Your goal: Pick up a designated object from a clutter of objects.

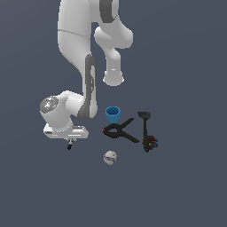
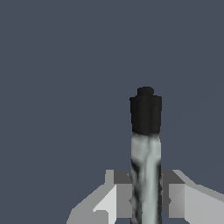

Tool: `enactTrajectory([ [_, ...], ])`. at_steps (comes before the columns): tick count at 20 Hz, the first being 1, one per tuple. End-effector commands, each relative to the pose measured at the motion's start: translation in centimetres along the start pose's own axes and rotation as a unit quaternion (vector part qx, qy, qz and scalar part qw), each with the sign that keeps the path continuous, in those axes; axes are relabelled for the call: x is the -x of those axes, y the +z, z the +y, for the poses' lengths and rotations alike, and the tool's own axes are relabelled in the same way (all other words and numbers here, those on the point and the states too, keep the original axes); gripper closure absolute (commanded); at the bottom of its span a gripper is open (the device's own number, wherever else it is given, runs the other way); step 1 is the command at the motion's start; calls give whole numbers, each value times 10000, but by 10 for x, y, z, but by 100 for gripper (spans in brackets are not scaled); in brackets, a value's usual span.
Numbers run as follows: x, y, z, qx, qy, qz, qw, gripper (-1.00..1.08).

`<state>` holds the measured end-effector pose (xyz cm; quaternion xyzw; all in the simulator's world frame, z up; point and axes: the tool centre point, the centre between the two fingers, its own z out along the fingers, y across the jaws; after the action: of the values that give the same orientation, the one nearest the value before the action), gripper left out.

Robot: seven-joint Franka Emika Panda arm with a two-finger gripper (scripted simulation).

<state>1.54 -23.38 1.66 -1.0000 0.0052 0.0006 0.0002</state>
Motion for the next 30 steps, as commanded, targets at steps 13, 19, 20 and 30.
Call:
enactTrajectory([
  [13,-7,-86,-86,0,-3,5,10000,108],
  [19,-11,-142,-141,9,-2,4,10000,108],
  [20,-12,-151,-150,9,-2,4,10000,108],
  [30,-21,-243,-240,16,-1,5,10000,108],
])
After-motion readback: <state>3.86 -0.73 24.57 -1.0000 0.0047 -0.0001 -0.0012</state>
